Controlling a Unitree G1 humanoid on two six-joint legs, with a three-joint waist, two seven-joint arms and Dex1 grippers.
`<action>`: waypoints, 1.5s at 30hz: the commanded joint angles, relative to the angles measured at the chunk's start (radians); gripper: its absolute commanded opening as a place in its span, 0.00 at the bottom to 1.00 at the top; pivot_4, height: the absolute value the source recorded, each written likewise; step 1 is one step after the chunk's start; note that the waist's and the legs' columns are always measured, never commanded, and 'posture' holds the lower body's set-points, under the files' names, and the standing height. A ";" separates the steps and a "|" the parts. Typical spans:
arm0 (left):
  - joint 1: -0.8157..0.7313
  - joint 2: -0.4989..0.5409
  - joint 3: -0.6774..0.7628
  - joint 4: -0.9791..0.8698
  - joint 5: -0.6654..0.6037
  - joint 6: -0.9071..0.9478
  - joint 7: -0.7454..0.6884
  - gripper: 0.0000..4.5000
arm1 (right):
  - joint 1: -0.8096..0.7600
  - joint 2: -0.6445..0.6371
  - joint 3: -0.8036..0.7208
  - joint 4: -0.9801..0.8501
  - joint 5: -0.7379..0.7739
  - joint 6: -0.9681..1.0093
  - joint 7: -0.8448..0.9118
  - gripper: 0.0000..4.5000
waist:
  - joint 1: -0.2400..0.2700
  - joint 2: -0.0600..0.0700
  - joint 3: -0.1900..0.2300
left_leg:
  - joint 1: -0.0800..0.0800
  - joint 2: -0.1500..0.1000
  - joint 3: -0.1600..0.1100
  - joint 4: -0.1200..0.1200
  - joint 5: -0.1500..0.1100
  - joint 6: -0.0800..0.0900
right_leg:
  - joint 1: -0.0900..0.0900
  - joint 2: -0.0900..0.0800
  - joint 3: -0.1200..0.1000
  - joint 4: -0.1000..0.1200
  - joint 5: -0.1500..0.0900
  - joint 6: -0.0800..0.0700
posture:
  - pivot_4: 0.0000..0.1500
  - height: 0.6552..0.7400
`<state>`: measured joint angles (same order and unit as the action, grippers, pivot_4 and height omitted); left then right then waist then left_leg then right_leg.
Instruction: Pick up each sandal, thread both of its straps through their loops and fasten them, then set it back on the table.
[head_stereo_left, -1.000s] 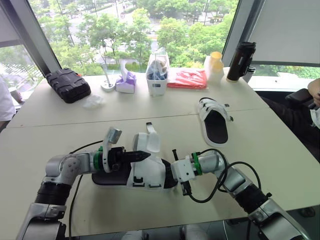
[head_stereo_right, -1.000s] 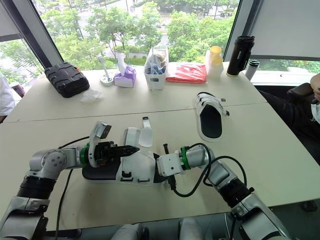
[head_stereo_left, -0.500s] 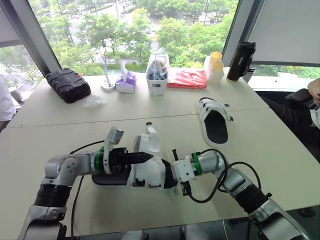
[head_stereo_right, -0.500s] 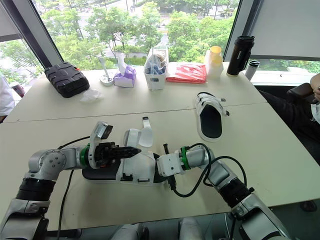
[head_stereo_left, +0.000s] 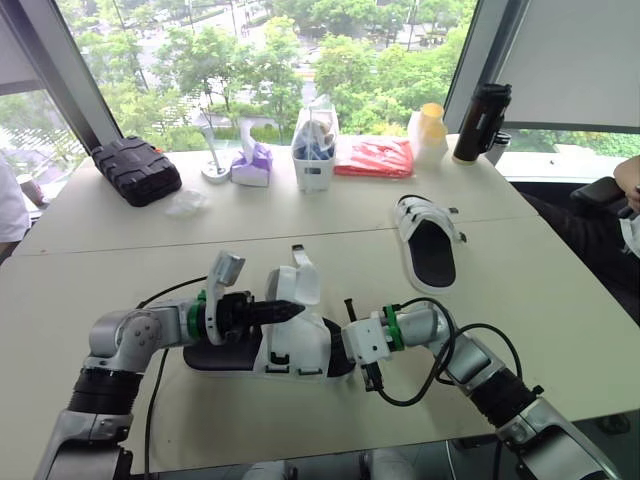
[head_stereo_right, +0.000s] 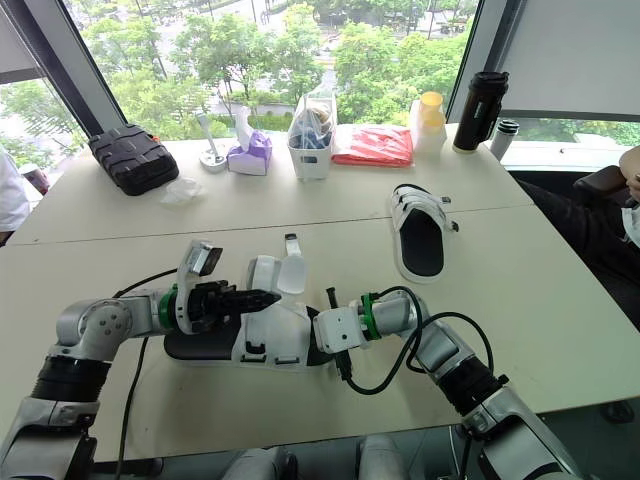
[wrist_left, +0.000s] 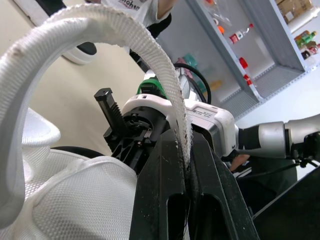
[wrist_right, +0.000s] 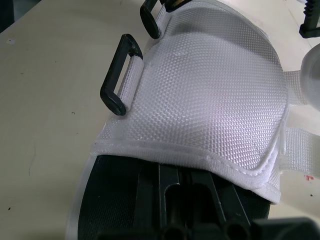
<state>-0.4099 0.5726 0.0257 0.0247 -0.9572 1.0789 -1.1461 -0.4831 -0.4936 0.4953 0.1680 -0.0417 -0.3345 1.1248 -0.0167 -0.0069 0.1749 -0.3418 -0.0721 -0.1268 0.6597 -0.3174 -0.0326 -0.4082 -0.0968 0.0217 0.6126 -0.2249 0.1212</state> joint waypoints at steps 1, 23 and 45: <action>0.008 0.016 0.000 -0.033 0.006 -0.012 -0.027 0.01 | 0.022 -0.025 0.025 0.039 -0.061 0.025 0.011 0.00 | 0.000 0.000 0.000 | 0.000 0.000 0.000 0.000 0.000 0.000 | 0.000 0.000 0.000 0.000 0.000 0.000 | 1.00 1.00; 0.089 0.015 -0.043 -0.101 0.153 -0.262 -0.105 0.01 | 0.019 -0.019 0.024 0.040 -0.057 0.033 0.010 0.00 | 0.000 0.000 0.000 | 0.000 0.000 0.000 -0.004 0.000 0.000 | -0.001 0.000 0.000 -0.002 -0.001 -0.002 | 1.00 1.00; 0.169 0.033 -0.035 -0.179 0.223 -0.471 -0.158 0.01 | 0.019 -0.014 0.028 0.041 -0.058 0.033 0.007 0.00 | 0.000 0.000 0.000 | 0.001 0.001 0.000 -0.010 0.002 -0.003 | -0.002 0.000 0.000 -0.003 -0.002 -0.003 | 1.00 1.00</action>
<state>-0.2544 0.5907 -0.0216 -0.1271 -0.7360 0.6255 -1.2888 -0.4833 -0.4913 0.5015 0.1607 -0.0447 -0.3340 1.1252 -0.0162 -0.0072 0.1751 -0.3404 -0.0712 -0.1268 0.6500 -0.3156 -0.0354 -0.4099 -0.0970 0.0219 0.6097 -0.2270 0.1179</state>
